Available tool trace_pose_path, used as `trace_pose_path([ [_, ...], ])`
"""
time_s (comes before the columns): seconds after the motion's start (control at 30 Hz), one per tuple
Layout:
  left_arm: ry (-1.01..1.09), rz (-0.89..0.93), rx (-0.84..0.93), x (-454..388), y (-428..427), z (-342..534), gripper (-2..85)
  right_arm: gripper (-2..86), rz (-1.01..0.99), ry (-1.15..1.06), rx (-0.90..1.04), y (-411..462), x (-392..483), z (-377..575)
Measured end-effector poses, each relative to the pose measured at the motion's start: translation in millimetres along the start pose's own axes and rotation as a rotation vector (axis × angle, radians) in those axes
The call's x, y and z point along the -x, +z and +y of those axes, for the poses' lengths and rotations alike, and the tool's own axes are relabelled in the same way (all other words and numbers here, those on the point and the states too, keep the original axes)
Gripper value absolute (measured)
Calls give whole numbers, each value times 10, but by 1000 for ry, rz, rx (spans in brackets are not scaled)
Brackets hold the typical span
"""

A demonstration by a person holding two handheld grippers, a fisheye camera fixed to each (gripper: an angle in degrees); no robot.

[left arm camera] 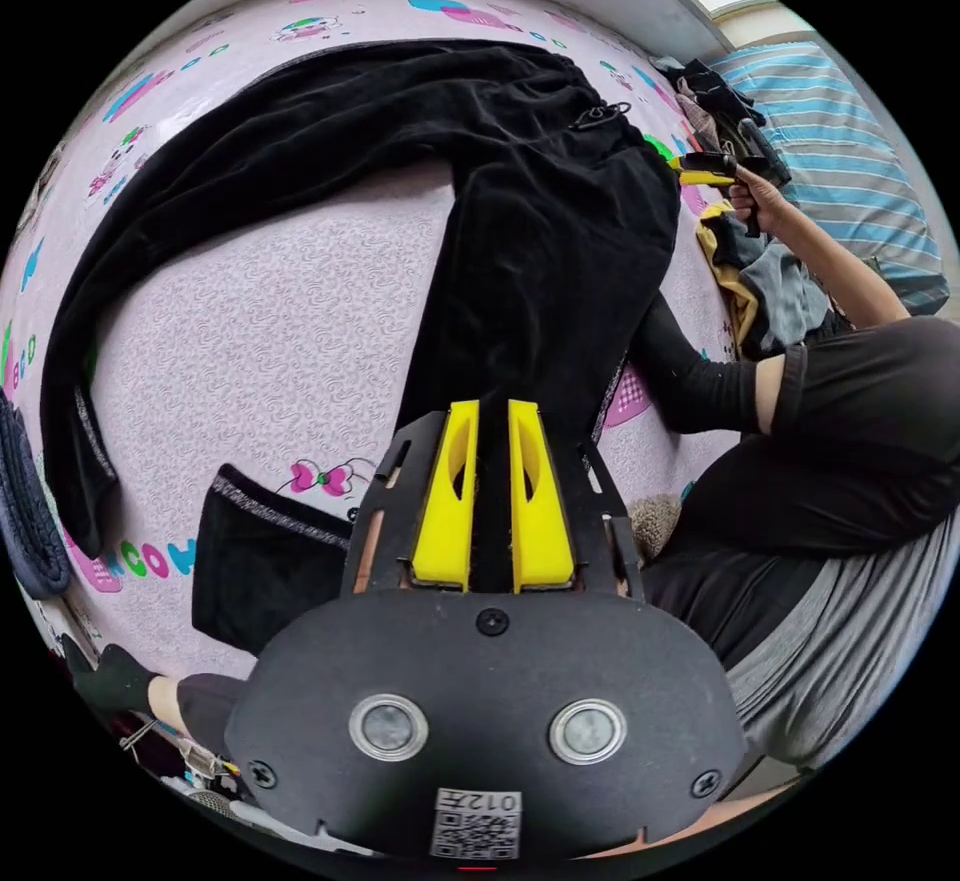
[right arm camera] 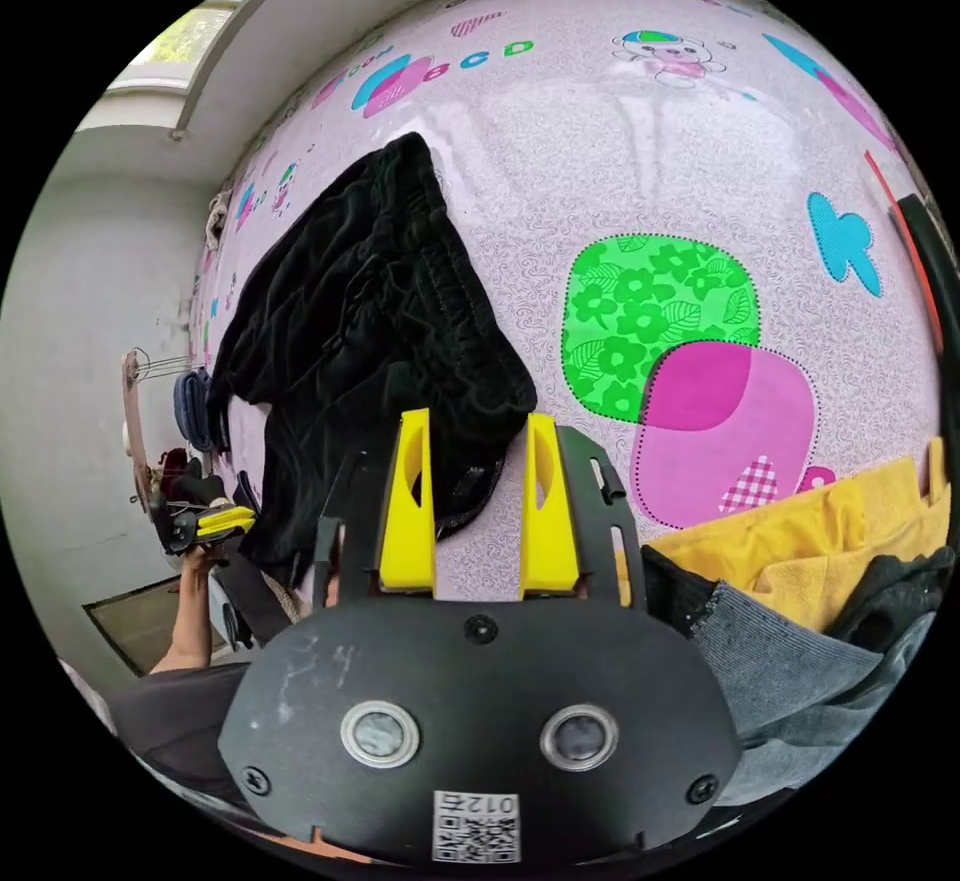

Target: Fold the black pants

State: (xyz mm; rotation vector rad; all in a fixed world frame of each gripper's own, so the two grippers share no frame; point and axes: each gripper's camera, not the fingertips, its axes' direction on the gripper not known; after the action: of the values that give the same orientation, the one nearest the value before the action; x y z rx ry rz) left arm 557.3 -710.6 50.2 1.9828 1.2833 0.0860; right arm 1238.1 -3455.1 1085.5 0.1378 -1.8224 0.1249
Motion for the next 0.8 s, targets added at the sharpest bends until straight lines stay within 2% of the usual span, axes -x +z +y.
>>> trace_pose_path([
  [0.1,-35,-12,22,-45,271,-158,16,40,42,-43,-30,-82,45,-28],
  [0.2,-81,-41,5,-33,395,-290,9,26,107,-65,-119,-410,55,-83],
  [0.3,-117,-15,-57,-18,390,-497,7,21,123,9,-241,-816,-219,-121],
  [0.4,-153,-82,-122,-113,385,-789,7,23,153,142,-360,-1040,-597,-13],
  [0.5,-92,-58,-142,-297,423,-971,8,33,247,246,-353,-933,-948,173],
  [0.57,-71,-60,-188,-372,355,-908,12,45,257,309,-300,-770,-1157,316],
  [0.7,-162,-123,-299,-176,75,-487,21,55,313,273,-458,-695,-1079,895],
  [0.8,-388,-286,-371,213,-236,13,43,43,420,140,-512,-574,-625,1113],
])
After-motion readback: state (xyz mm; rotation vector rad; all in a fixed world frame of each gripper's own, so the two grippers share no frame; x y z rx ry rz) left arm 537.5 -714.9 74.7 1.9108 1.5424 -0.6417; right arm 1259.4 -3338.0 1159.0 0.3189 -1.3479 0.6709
